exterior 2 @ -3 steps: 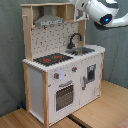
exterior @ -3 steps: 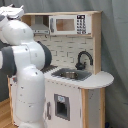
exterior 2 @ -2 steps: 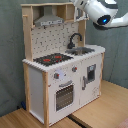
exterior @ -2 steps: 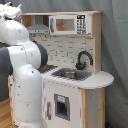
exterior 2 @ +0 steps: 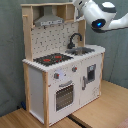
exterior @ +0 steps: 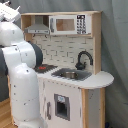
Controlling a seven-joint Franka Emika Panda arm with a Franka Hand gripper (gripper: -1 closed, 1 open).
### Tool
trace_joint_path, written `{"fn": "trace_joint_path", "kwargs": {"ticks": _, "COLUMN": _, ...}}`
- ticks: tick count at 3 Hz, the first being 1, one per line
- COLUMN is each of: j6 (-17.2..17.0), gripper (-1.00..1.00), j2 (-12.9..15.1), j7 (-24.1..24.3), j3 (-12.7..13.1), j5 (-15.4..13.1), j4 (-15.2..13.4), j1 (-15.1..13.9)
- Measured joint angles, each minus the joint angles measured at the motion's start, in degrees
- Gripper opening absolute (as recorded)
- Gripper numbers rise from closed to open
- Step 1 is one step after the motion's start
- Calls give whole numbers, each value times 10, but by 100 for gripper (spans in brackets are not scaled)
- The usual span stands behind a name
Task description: Play with the kitchen
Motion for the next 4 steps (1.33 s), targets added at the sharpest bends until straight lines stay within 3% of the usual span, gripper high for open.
{"fn": "trace_joint_path", "kwargs": {"ticks": 1, "j6": -37, "gripper": 100, "j2": -17, "j7": 75, "j3": -2, "j5": 1, "j4": -1, "j1": -6}}
{"fn": "trace_joint_path", "kwargs": {"ticks": 4, "j6": -91, "gripper": 100, "j2": -55, "j7": 249, "j3": -5, "j5": 19, "j4": -4, "j1": -31}}
